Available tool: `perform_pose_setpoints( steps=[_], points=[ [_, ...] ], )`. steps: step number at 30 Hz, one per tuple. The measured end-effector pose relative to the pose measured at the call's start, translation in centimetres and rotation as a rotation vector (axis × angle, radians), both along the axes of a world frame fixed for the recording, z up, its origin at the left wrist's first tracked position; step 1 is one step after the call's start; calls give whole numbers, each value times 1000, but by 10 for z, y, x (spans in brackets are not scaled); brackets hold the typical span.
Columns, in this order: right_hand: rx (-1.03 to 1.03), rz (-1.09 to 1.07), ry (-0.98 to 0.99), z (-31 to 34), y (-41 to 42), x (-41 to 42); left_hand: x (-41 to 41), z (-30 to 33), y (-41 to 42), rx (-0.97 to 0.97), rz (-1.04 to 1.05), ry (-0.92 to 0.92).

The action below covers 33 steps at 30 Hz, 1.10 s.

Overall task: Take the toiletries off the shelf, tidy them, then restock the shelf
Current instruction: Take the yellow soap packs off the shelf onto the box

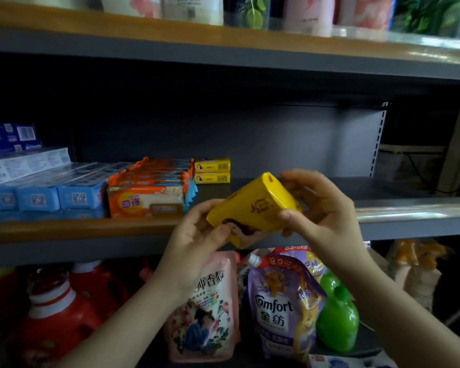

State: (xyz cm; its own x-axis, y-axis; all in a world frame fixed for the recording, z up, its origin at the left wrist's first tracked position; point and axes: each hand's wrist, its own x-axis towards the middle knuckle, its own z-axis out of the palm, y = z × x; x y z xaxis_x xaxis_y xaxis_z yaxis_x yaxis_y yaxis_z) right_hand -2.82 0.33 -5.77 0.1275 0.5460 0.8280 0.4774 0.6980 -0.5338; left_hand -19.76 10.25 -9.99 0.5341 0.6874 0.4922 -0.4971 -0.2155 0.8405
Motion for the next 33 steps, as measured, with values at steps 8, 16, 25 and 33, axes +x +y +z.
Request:
perform_pose_setpoints(
  steps=[8, 16, 25, 33],
  points=[
    [-96, 51, -188, 6, -21, 1, 14, -4, -18, -354, -263, -85],
    [-340, -19, -89, -3, -30, 16, 18, -18, -40, -561, -443, 234],
    [-657, -104, -52, -43, -60, 41, 26, -53, -48, -560, -565, 444],
    [-1092, 80, -272, -90, -122, 78, 38, -120, -102, 66, -259, 683]
  ],
)
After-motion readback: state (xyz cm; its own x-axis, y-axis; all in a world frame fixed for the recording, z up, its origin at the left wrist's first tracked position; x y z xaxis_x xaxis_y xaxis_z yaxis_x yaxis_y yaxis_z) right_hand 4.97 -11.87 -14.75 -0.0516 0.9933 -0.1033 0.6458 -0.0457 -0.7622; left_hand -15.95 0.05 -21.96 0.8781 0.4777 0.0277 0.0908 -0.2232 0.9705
